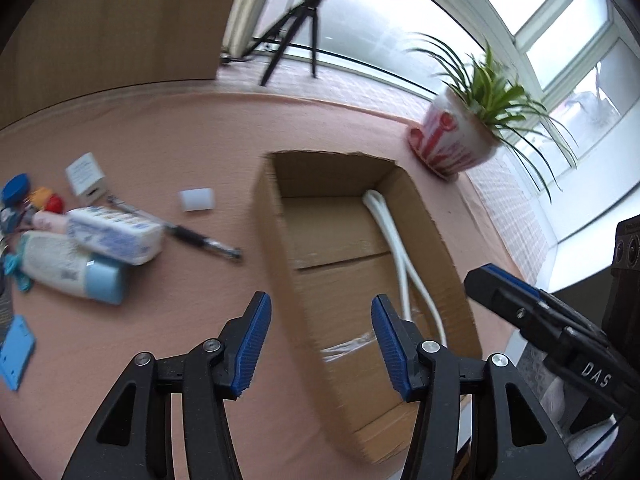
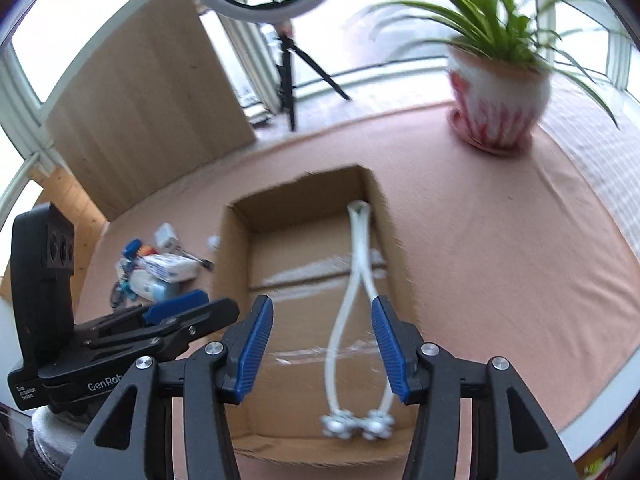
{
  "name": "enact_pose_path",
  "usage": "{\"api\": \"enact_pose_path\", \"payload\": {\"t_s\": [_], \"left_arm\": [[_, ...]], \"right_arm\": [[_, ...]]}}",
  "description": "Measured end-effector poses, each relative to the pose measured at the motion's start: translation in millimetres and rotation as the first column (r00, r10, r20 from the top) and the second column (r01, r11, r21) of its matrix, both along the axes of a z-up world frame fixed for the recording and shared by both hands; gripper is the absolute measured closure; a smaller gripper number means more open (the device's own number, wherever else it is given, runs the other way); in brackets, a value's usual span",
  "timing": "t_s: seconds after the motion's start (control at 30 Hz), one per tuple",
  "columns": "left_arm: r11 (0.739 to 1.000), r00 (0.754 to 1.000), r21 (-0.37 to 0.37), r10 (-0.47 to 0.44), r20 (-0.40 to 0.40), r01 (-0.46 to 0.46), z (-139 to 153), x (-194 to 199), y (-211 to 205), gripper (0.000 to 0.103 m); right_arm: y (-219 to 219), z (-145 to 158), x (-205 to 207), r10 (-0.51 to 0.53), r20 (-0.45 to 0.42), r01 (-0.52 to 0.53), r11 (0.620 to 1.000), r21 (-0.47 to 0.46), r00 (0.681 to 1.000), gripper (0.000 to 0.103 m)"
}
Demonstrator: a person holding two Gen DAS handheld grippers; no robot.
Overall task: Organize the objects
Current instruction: 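Open the right tool to drop the cable into the box, then move the right tool to the white-and-blue lotion tube and grasp it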
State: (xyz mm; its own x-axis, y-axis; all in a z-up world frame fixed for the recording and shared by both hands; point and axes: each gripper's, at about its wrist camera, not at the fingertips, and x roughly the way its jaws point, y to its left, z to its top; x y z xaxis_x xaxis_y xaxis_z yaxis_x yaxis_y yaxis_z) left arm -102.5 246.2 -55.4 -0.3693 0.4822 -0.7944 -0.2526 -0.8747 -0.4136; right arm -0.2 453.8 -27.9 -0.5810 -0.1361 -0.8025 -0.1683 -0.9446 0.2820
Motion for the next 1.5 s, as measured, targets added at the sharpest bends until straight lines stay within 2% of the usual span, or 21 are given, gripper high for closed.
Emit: {"api": "enact_pose_path", "payload": {"t_s": [0.13, 0.33, 0.53, 0.73, 0.83, 1.13, 1.33, 1.43, 1.5], "left_arm": [[0.996, 0.996, -0.011, 0.089, 0.013, -0.089, -2.8, 3.1, -51.3, 0.047], [0.975, 0.974, -0.023, 0.222, 0.040, -0.221, -13.3, 12.6, -129.0, 0.047], [0.940, 0.937, -0.034, 0.342, 0.070, -0.340, -27.5, 33.1, -197.1, 0.047], [0.907, 0.903, -0.033, 0.421, 0.083, -0.420, -32.9, 57.2, -251.0, 0.047], [0.891, 0.887, -0.025, 0.454, 0.082, -0.454, -31.6, 65.3, -269.7, 0.047], [0.851, 0.847, -0.018, 0.523, 0.092, -0.524, -33.1, 82.4, -306.8, 0.047], [0.855, 0.850, -0.015, 0.517, 0.104, -0.518, -37.0, 82.8, -306.8, 0.047], [0.861, 0.855, -0.014, 0.508, 0.107, -0.509, -37.6, 81.3, -302.8, 0.047], [0.865, 0.859, -0.013, 0.501, 0.110, -0.502, -39.0, 79.6, -299.8, 0.047]], "right_arm": [[-26.6, 6.7, -14.1, 0.053, -0.053, -0.054, 0.998, -0.015, 0.997, 0.055], [-76.1, 10.5, -47.2, 0.191, -0.019, -0.192, 0.981, -0.015, 0.981, 0.054], [-135.6, 4.7, -89.1, 0.374, 0.042, -0.368, 0.924, -0.102, 0.927, 0.054], [-195.0, -16.1, -121.3, 0.483, 0.097, -0.469, 0.873, -0.135, 0.870, 0.054], [-227.0, -30.9, -136.6, 0.529, 0.128, -0.520, 0.849, -0.097, 0.839, 0.054], [-271.5, -76.2, -182.7, 0.545, 0.239, -0.546, 0.835, -0.071, 0.803, 0.054], [-280.3, -90.0, -196.0, 0.536, 0.271, -0.547, 0.836, -0.038, 0.800, 0.054], [-281.1, -97.8, -198.6, 0.544, 0.298, -0.561, 0.827, -0.033, 0.784, 0.054], [-279.9, -101.4, -195.5, 0.556, 0.307, -0.566, 0.822, -0.063, 0.772, 0.054]]}}
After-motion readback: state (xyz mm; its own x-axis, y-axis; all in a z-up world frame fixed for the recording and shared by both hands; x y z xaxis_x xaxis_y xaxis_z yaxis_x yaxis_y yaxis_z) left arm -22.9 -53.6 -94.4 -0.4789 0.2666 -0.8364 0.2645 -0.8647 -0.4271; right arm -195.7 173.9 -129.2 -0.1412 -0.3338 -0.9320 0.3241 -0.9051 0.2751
